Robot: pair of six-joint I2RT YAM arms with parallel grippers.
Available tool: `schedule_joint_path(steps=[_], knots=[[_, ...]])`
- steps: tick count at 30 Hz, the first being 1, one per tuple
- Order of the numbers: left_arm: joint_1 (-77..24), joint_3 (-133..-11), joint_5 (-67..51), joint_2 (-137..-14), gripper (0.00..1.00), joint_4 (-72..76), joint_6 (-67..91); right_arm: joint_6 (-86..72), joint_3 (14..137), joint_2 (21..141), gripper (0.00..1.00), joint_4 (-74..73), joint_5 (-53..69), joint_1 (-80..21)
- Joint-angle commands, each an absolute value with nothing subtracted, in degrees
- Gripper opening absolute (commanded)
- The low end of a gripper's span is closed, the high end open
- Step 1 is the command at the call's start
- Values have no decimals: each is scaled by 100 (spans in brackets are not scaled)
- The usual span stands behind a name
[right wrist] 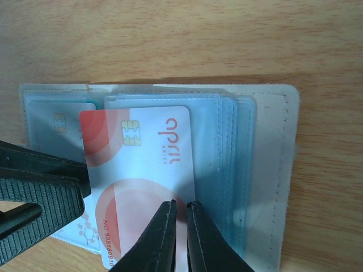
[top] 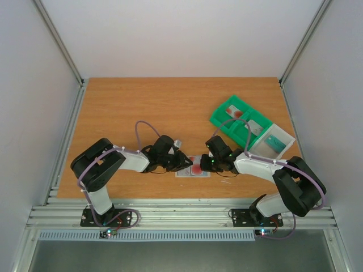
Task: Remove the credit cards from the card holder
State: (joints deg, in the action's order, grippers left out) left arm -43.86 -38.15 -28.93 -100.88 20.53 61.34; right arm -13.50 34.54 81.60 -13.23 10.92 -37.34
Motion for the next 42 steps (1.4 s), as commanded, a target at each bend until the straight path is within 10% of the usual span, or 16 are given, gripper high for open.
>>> schedule_joint_path(steps=[1,22,42], knots=[[-4406,-3865,-2839,-10269,22,2349,6228,-1426,3376,8200,9,-1266,993,-3735],[-4420,-3880,-3030,-10489,1,2895,6462,-1441,3346,8204,9,-1239,1039,-3735],[-4325,-3091,-2191,-9449,0,2459,6346,-1477,3282,8138,9,-1193,1148,-3635]])
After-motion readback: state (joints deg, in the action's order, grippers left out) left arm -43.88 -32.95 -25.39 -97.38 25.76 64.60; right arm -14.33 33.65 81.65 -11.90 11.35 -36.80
